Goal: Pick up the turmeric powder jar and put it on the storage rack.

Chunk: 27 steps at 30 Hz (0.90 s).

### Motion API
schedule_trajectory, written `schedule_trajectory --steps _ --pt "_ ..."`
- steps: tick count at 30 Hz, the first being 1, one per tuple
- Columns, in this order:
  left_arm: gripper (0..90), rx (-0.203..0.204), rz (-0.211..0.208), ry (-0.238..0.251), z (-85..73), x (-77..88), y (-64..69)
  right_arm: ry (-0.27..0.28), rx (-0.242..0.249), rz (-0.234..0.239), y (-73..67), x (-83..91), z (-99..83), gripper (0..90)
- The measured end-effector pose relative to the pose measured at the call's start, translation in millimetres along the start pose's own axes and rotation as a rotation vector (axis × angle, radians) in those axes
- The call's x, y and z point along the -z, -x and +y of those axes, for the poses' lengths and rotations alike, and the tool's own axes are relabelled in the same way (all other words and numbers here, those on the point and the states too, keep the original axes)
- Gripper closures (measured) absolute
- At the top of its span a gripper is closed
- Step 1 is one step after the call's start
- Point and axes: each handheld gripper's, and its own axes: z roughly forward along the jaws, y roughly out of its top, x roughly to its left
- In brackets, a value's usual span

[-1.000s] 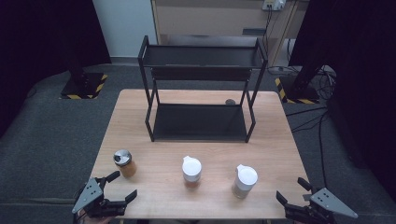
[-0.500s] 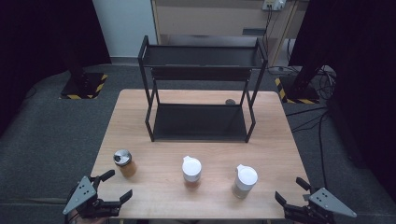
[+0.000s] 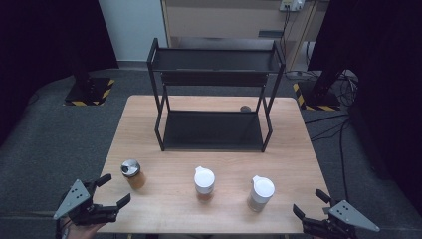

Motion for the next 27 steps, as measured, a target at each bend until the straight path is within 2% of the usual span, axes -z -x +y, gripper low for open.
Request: schedule_trajectory --steps 8,13,20,22,27 --pt "4.3 0.007 0.036 -0.027 0.9 -6.0 -14.0 0.002 0.000 -0.004 -0.5 0.0 -0.2 6.3" --pt "4.3 0.015 0.044 -0.041 1.5 -13.7 -20.7 0.000 0.001 -0.004 -1.1 -0.1 0.4 6.3" --pt "4.3 0.030 0.047 -0.063 -1.1 -24.1 -28.4 -0.001 0.001 -0.002 -0.8 0.0 0.4 6.4" --pt "4.2 0.043 0.035 -0.060 -3.0 -27.1 -32.9 -0.001 0.006 -0.002 -1.3 -0.3 0.6 6.4" --pt "4.3 0.045 0.036 -0.075 -3.3 -37.6 -37.8 -0.001 0.001 -0.005 -1.5 -0.4 0.4 6.5"
